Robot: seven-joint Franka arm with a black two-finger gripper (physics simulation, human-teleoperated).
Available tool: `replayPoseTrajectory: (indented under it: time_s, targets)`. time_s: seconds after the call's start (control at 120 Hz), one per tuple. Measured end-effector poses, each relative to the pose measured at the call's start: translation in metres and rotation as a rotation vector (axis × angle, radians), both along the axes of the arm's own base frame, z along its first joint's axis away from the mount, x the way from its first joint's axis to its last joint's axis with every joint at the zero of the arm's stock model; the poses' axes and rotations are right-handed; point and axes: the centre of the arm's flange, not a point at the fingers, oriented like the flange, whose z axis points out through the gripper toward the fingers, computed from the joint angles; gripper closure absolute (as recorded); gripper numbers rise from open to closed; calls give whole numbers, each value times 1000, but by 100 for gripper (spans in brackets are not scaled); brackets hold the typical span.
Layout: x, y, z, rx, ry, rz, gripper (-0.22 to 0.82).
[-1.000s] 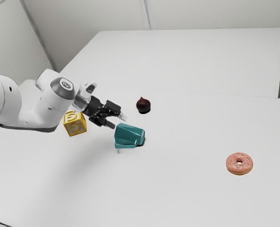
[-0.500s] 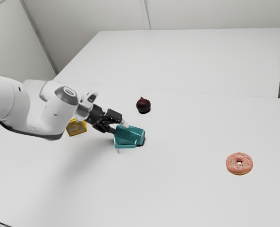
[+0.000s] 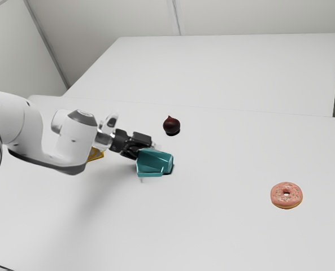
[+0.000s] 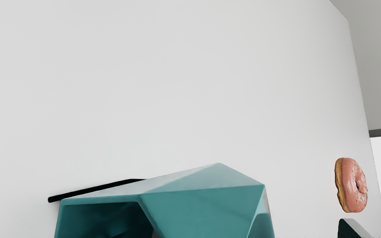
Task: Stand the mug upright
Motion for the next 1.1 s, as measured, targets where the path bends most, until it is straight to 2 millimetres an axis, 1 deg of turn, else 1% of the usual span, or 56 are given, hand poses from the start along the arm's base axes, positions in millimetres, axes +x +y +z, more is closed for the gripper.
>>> replayPoseTrajectory:
  time_s: [0.067, 0.25, 0.308, 0.35, 0.558, 0.825, 0.892, 1.017, 1.1]
  targets:
    - [0, -2, -1, -4, -7, -6, 16]
    - [0, -2, 1, -4, -28, -18, 51]
    - [0, -2, 2, -3, -35, -22, 59]
    - [0, -2, 3, -2, -40, -24, 62]
    - [1, -5, 15, 7, -73, -40, 73]
    - [-1, -19, 60, 38, -157, -87, 76]
    - [-1, -21, 77, 81, -173, -127, 77]
    - [-3, -23, 119, 207, -178, -250, 77]
    - [-10, -24, 138, 296, -148, -318, 77]
